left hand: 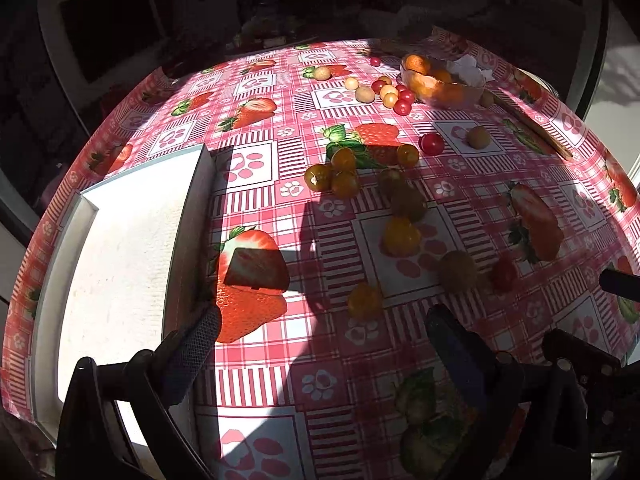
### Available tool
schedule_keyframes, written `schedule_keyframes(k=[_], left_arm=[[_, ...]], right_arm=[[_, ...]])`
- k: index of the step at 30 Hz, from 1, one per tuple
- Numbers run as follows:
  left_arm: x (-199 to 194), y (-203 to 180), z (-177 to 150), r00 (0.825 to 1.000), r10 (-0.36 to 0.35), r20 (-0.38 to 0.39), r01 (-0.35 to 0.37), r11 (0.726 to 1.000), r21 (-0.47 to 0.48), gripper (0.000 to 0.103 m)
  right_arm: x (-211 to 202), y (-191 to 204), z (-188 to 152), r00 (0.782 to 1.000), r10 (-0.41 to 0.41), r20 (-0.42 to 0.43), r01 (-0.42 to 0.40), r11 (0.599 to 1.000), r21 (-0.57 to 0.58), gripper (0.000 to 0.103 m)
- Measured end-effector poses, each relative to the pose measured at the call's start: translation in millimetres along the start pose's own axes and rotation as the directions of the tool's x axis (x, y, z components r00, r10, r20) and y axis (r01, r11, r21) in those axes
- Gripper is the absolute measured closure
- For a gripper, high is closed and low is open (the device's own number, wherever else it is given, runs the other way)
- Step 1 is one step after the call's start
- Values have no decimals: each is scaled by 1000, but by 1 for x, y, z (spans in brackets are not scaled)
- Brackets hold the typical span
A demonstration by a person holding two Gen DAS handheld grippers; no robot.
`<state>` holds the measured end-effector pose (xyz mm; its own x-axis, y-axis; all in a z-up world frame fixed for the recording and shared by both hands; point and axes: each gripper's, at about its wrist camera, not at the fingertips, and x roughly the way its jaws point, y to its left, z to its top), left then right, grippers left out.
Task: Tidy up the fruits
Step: 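Grasp a yellow cherry tomato with the left gripper while the right gripper grasps a red cherry tomato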
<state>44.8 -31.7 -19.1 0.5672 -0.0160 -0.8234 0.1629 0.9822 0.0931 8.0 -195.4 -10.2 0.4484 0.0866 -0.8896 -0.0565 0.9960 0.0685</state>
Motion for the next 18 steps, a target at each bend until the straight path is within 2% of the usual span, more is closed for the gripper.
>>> schedule_keyframes(k=[2,3,5,7,12,14,16,18], left_arm=[[5,0,2,1000,-2,5,2,1000,6,1],[7,-1,3,1000,0,3,0,1000,10,10],[14,-2,5,1000,-7,-25,7,1000,24,21],[20,-4,5,999,-11,-35,12,1000,24,21],[24,-6,4,999,-22,-26,23,999,23,24],[24,-6,5,998,-51,-30,52,999,14,33],[24,-7,6,997,-67,-31,67,998,9,39],[23,-8,6,994,-103,-30,103,995,1,55]], right_arm=[[4,2,2,1000,14,-3,-14,1000,-18,4],[7,3,3,1000,26,-10,-26,999,-26,7],[13,5,6,999,37,-10,-38,998,-47,16],[21,7,8,998,53,-22,-54,996,-71,27],[27,18,15,999,52,10,-50,988,-148,34],[30,22,18,998,57,19,-53,984,-172,37],[32,28,20,999,46,29,-39,979,-200,47],[34,32,22,999,37,39,-28,974,-223,57]])
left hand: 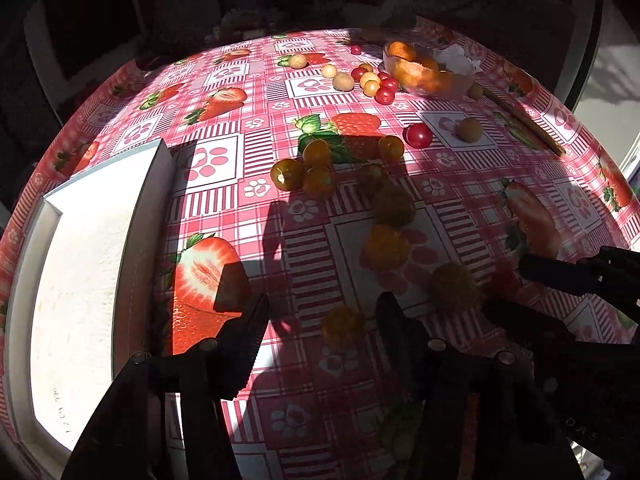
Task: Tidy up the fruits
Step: 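Grasp a yellow cherry tomato with the left gripper while the right gripper grasps a red cherry tomato, then carry both tomatoes over the white tray and open both grippers to drop them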
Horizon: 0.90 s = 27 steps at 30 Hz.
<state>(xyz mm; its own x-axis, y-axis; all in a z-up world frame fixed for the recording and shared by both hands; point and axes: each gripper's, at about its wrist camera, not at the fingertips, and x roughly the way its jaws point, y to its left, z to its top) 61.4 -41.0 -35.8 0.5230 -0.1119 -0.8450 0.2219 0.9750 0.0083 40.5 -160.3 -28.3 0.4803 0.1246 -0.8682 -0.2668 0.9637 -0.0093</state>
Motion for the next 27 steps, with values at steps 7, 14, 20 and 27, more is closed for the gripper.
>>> schedule_keyframes(k=[7,14,20,27], left_arm=[[-4,0,-2,999,-48,2,48,999,-13,82],[-24,12,-9,994,-104,30,106,992,-64,82],[-46,27,-13,991,-112,73,119,989,-93,82],[-71,63,-20,989,-75,127,92,987,-133,82]], right_arm=[[-2,-6,2,999,49,12,-49,997,56,80],[-13,-14,-5,995,98,5,-98,988,119,80],[-27,-8,-4,993,117,12,-118,984,133,80],[-42,20,8,989,142,24,-144,985,95,80]])
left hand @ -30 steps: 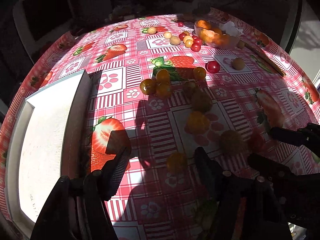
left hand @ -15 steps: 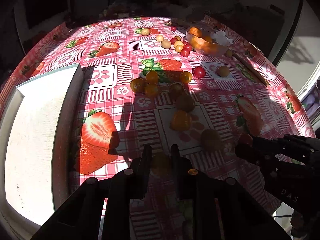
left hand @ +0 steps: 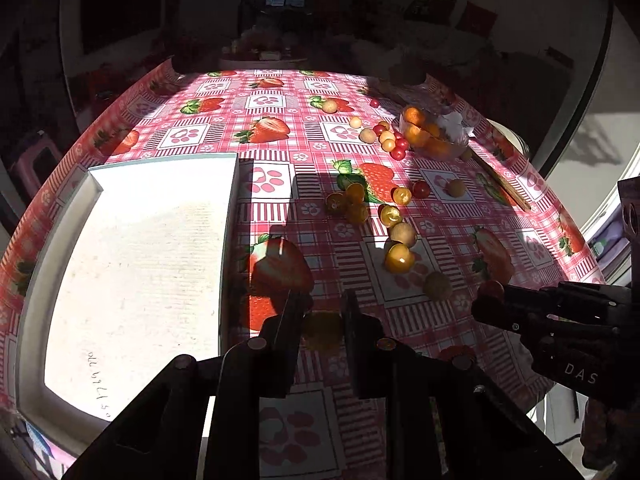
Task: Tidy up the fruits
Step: 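Carry both tomatoes over the white tray and open both grippers to drop them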
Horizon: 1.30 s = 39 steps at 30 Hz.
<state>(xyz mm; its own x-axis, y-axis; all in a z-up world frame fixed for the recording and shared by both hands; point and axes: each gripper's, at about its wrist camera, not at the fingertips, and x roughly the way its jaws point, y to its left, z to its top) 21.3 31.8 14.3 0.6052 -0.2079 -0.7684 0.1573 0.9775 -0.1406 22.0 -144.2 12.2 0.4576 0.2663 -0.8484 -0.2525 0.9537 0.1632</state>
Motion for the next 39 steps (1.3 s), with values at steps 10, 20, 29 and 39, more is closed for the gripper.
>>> schedule_keyframes(k=[10,20,29,39], left_arm=[[-26,79,-12,993,111,32,-107,989,-98,82],[-29,148,-26,981,192,6,-189,970,-154,82],[-12,165,-34,973,225,-49,-230,961,-155,82],[-4,167,-38,958,276,-72,-283,951,-121,82]], right_arm=[[10,81,20,998,66,-8,-67,991,-119,80],[39,164,45,988,145,-54,-153,968,-197,80],[83,197,58,984,124,-126,-148,966,-212,80],[120,202,57,978,71,-194,-112,971,-213,80]])
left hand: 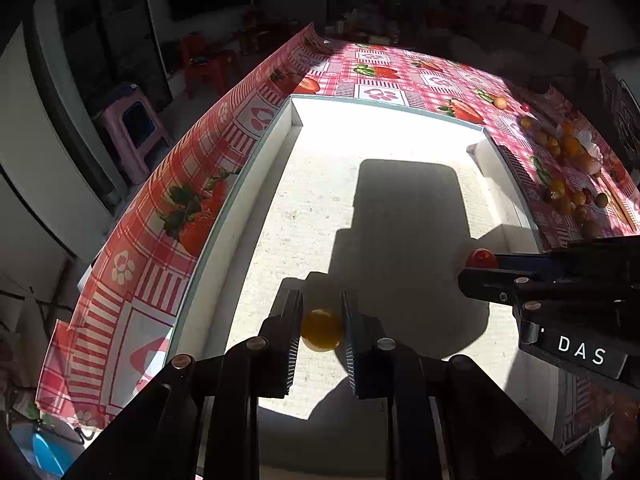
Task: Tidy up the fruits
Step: 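Carry both tomatoes over the white tray and open both grippers to drop them, then move both grippers back from the tray toward the fruit on the tablecloth, then grasp a yellow cherry tomato with the left gripper while the right gripper grasps a brown kiwi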
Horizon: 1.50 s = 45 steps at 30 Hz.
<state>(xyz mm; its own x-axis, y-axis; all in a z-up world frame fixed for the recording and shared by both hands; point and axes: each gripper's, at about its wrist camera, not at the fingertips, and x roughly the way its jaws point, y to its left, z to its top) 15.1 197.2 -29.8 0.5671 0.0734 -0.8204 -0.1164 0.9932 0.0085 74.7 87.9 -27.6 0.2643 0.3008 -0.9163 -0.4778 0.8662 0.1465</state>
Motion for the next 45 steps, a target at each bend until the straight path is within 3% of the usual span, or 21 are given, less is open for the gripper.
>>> schedule_keyframes(k=[5,7,8,9,10,12,15,21,27,36,40,45], left_arm=[[2,-1,-2,1000,20,5,-21,1000,16,81],[2,-1,-1,999,48,9,-48,999,20,59],[1,0,-1,998,58,21,-59,998,17,27],[-3,2,-2,996,69,50,-69,998,8,18],[-6,3,-3,995,71,75,-72,997,5,18],[-8,2,-1,995,67,74,-68,998,14,18],[-11,-1,0,995,65,70,-67,997,24,18],[-24,-18,6,997,27,69,-29,999,33,18],[-37,-54,15,996,-29,81,24,997,69,18],[-43,-141,29,988,-137,72,125,981,149,18],[-32,-178,34,988,-138,70,121,972,204,18],[-5,-200,42,994,-100,42,89,974,208,18]], right_arm=[[3,4,3,1000,-22,7,22,1000,-22,79],[3,3,5,1000,-12,4,12,1000,-24,77],[2,2,6,1000,-4,4,4,1000,-19,75],[0,2,6,1000,3,9,-3,1000,-15,66],[-4,2,7,1000,9,18,-9,1000,-11,53],[-14,2,7,999,15,50,-15,1000,-6,36],[-31,1,6,995,12,95,-12,1000,0,27],[-62,-23,-6,988,9,154,-19,998,60,25],[-83,-79,-40,987,-41,153,16,986,163,25],[-114,-191,-100,978,-162,130,100,915,390,25],[-122,-227,-121,972,-202,122,127,883,453,25],[-124,-258,-138,968,-223,116,140,861,490,25]])
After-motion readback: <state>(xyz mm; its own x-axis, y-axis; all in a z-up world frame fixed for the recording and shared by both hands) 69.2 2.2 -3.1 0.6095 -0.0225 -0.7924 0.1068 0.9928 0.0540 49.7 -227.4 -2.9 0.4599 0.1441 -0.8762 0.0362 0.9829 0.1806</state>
